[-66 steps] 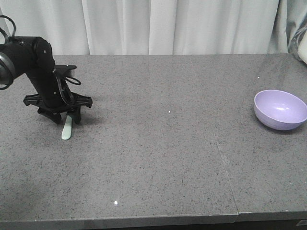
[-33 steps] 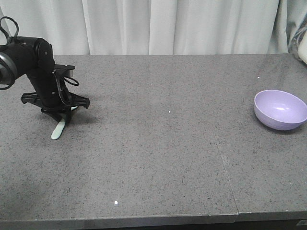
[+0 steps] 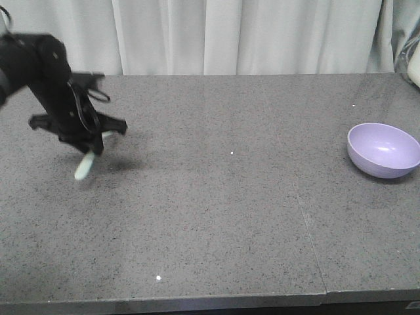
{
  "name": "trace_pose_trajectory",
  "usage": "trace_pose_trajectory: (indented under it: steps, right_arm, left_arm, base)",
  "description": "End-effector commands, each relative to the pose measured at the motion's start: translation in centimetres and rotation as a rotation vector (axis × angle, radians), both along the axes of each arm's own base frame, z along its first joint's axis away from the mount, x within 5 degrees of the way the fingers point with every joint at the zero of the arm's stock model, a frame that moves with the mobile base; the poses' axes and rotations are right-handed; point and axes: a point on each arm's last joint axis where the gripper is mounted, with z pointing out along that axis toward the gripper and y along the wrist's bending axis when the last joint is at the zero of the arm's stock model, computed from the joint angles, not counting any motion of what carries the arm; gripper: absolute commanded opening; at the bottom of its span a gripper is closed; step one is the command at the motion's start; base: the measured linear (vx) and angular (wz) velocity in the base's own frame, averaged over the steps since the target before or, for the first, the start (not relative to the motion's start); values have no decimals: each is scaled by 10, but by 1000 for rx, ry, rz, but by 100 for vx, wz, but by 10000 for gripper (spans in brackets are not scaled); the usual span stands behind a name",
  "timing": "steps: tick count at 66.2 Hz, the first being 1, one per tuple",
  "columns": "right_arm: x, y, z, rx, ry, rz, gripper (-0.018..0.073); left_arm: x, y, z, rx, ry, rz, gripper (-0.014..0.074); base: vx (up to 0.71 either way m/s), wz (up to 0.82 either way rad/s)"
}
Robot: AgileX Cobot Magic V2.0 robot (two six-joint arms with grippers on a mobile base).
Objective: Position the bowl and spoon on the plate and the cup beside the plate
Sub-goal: 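Close the left gripper on the spoon handle and lift it, then lower the right gripper onto the lavender bowl rim and close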
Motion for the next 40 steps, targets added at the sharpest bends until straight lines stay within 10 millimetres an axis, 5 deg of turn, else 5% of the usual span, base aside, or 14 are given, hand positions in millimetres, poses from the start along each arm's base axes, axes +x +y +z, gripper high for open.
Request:
trace_pose_trajectory:
  steps: [1,23,40]
  right_arm:
    - [12,-5,27,7,-38,-51,473]
    - [97,-31,74,-93,234,-245,473]
    - [175,-51,79,-115,387,-321,473]
  left_arm:
    - [-26,1,84,-57,-252,-10,-8]
    - [-127,9,229,-217,-765,-64,-8]
    - [-197,20,279,-237,-955,-86,-8]
  base:
    - [0,0]
    - [0,0]
    - [0,0]
